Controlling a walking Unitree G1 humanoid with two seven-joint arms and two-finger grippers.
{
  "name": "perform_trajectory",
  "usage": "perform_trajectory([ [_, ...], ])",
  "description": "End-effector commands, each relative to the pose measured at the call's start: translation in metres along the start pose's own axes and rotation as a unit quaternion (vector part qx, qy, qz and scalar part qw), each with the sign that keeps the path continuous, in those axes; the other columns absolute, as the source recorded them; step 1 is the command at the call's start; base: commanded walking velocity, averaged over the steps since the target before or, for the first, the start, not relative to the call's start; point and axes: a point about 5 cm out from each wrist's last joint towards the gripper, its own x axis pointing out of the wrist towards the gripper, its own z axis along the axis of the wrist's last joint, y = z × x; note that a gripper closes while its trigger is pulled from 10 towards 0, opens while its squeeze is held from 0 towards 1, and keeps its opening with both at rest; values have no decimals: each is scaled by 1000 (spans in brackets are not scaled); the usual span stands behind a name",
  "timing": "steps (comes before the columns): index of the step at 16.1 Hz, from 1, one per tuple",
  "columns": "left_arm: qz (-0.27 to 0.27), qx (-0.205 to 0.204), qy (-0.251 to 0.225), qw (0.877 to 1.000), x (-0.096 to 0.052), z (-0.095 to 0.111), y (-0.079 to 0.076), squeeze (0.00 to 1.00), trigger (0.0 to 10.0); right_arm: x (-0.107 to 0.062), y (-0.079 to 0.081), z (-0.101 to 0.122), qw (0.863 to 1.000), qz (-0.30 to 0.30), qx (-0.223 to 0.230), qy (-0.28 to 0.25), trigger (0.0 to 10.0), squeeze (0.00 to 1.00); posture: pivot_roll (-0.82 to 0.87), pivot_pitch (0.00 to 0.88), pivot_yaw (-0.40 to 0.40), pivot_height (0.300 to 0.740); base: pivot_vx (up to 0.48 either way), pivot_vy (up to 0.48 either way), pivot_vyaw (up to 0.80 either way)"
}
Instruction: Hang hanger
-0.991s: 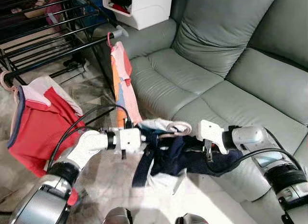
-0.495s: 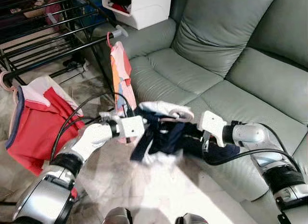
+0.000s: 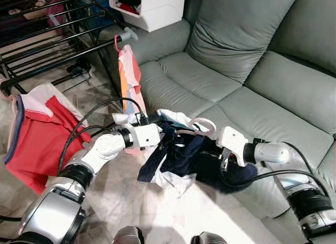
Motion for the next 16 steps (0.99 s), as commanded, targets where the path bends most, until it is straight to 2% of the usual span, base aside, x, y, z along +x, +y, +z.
perform_trajectory([
  [1,12,14,-2,1000,-6,-2,9,1000,10000,-2,-2,-6,999,-29,22,14,0,0,-99,35,44,740,0,0,0],
  [3,-2,16,-6,1000,-11,-4,2,1000,10000,1,1,-15,996,-66,41,33,0,0,-98,34,45,740,0,0,0],
  [4,-21,7,-15,1000,-14,-5,-4,1000,10000,2,3,-18,995,-82,46,42,0,0,-103,34,45,740,0,0,0],
  [6,-91,-1,-22,996,-24,-8,-26,1000,10000,4,6,-24,987,-132,85,46,0,0,-95,29,38,740,0,0,0],
  [8,-116,-5,-7,993,-30,-15,-34,1000,10000,5,9,-27,979,-163,119,39,0,0,-87,24,34,740,0,0,0],
  [9,-73,-49,6,996,-31,-19,-30,1000,10000,8,10,-27,968,-202,149,30,0,0,-90,20,31,740,0,0,0],
  [11,-10,-94,23,995,-30,-23,-25,1000,10000,8,11,-24,954,-245,169,21,0,0,-91,21,38,740,0,0,0],
  [12,53,-166,37,984,-31,-29,-27,1000,10000,9,12,-17,943,-283,177,-8,0,0,-94,16,45,740,0,0,0],
  [13,81,-218,40,972,-33,-33,-32,1000,10000,10,14,-12,937,-297,183,-31,0,0,-104,11,55,740,0,0,0],
  [14,144,-283,58,946,-40,-42,-35,1000,10000,11,18,-8,929,-315,191,-42,0,0,-113,14,58,740,0,0,0],
  [15,189,-312,70,928,-45,-47,-36,1000,10000,11,22,-8,924,-322,201,-47,0,0,-115,16,60,740,0,0,0],
  [16,247,-341,84,903,-50,-52,-32,1000,10000,11,26,-7,922,-327,202,-45,0,0,-112,15,58,740,0,0,0],
])
